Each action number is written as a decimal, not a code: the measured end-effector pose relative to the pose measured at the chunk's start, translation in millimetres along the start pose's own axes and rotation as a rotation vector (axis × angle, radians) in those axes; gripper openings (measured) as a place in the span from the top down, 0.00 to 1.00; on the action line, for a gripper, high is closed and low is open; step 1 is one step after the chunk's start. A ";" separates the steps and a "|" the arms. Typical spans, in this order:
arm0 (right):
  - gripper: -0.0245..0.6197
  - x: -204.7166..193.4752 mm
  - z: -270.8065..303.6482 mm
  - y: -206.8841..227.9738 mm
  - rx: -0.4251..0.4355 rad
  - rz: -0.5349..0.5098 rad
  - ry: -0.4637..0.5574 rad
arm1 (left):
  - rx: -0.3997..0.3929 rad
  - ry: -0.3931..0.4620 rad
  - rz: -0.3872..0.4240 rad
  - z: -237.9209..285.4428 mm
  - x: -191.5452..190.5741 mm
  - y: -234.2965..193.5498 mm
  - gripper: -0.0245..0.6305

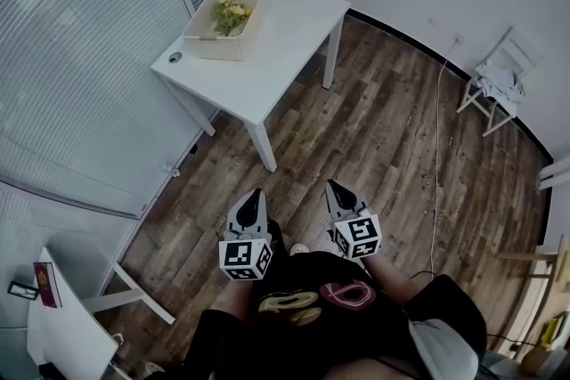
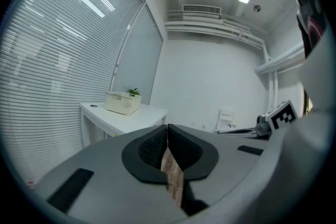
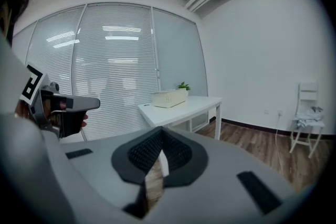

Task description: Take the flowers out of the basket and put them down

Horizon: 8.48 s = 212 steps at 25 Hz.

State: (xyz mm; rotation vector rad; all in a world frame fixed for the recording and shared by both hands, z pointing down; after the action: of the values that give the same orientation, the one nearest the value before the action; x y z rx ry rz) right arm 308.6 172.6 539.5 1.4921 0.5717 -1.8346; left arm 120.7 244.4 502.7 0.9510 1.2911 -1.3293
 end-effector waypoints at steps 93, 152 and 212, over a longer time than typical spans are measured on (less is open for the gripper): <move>0.66 279.5 615.3 15.0 0.037 0.286 -0.100 | 0.158 -0.015 -0.043 297.1 116.9 -374.3 0.93; 0.83 113.1 787.3 58.0 -0.272 0.137 -0.777 | 0.450 -0.101 -0.145 258.1 92.0 -420.5 0.93; 0.90 299.8 679.6 23.2 -0.077 -0.015 -0.227 | 0.344 -0.006 -0.139 231.9 108.9 -409.0 0.93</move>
State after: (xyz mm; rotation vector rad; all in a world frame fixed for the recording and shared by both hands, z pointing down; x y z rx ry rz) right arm -152.4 -397.0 415.6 1.2123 0.5378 -1.9386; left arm -274.2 -33.0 502.0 1.1052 1.1607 -1.6982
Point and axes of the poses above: the fingertips, and each gripper's own axes: z forward along the fingers, y to its right, x out of its top, the point moved 4 cm from there along -z, backward along the fingers, and after that the axes turned 2 degrees about y, right-handed, at the moved point
